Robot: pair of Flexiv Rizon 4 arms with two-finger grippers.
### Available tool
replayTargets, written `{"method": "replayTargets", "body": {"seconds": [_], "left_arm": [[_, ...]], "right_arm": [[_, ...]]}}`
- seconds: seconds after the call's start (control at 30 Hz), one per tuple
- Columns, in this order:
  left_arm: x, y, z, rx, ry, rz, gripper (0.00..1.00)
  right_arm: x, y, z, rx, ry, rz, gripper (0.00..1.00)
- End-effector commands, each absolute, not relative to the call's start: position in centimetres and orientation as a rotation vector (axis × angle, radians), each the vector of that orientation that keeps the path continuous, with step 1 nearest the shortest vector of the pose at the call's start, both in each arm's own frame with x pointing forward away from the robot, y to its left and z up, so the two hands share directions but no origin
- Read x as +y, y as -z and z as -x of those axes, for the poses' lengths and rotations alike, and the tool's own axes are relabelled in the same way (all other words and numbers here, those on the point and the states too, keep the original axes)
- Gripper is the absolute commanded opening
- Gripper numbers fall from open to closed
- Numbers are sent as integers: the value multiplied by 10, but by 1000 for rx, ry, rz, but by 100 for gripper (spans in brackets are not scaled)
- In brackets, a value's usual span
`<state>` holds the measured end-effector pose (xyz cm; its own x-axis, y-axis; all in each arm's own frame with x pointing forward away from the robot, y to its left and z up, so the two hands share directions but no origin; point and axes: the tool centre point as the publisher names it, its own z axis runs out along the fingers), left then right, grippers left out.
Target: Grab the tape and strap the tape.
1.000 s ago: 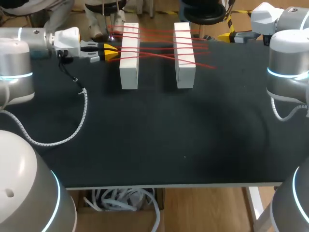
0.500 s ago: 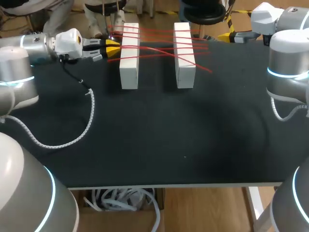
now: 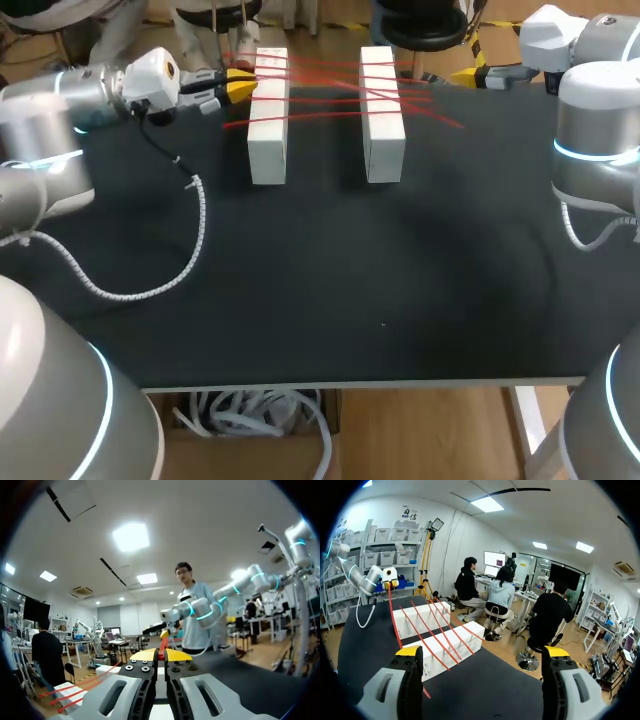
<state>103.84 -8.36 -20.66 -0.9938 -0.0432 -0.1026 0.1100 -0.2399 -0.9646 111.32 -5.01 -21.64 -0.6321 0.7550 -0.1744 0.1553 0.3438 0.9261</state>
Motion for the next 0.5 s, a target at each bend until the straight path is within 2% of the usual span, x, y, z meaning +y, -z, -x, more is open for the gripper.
{"method": "replayTargets", "body": {"seconds": [0.03,0.5], "left_arm": [[-90,193,-1037,1912,2390,-50,0],[-100,175,-1042,1897,2408,-119,0]], "right_arm": [[-50,216,-1113,2011,-1291,-792,100],[-50,216,-1113,2011,-1291,-792,100]]}}
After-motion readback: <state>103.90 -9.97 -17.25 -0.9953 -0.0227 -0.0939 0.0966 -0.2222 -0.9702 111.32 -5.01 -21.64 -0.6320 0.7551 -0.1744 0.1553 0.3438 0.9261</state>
